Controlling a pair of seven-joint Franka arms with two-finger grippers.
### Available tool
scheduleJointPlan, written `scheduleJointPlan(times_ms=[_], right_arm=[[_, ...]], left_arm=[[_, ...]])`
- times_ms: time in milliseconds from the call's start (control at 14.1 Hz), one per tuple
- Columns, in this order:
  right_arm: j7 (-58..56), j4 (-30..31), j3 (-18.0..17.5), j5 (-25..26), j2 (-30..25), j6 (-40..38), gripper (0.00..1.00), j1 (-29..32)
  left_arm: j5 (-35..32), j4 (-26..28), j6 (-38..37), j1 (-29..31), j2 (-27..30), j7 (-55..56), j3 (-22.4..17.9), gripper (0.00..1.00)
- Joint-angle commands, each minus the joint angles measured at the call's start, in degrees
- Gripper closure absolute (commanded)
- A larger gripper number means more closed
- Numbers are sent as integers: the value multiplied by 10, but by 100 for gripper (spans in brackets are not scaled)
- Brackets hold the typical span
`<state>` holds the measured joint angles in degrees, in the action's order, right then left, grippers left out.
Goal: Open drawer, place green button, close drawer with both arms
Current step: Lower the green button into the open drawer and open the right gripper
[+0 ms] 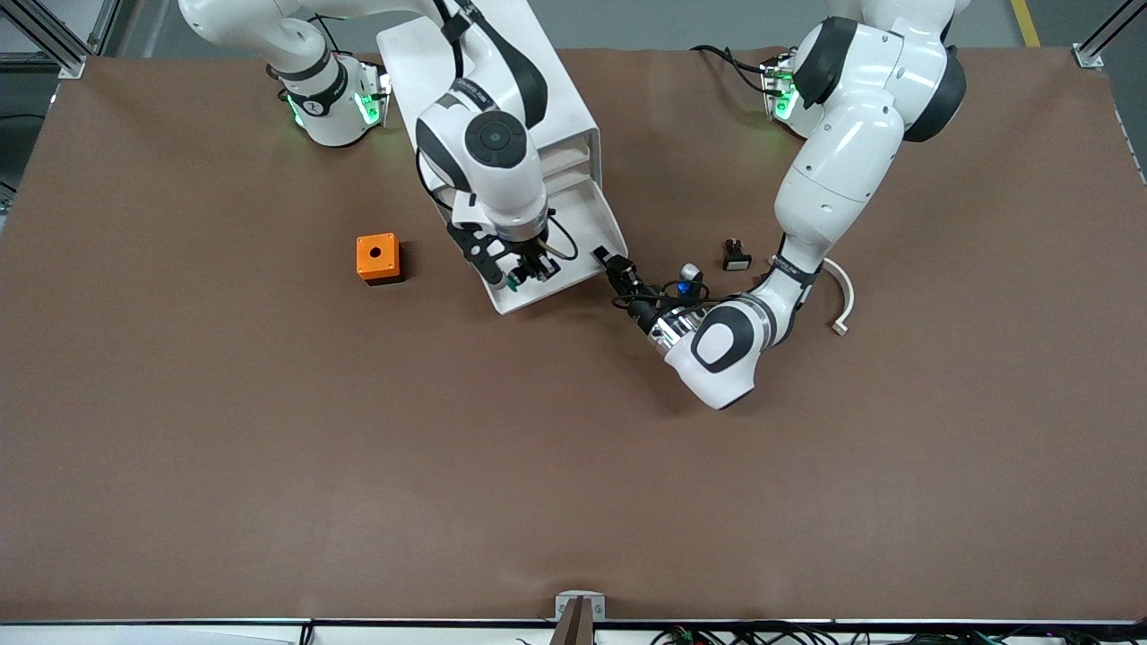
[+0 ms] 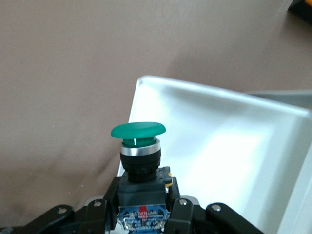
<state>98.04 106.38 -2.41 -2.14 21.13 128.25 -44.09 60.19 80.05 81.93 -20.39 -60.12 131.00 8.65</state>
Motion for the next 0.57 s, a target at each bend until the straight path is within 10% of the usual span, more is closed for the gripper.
scheduleJointPlan(times_ms=[0, 142, 497], right_arm=[[45, 3, 5, -6, 22, 32, 100, -31], [59, 2, 5, -7, 26, 33, 100, -43], [101, -3, 5, -9, 44, 46, 100, -77]], left_arm=[[11, -5, -3, 11, -3, 7, 1, 87], [11, -6, -2, 13, -4, 5, 1, 79], [23, -29, -2, 20, -3, -46, 1, 1]])
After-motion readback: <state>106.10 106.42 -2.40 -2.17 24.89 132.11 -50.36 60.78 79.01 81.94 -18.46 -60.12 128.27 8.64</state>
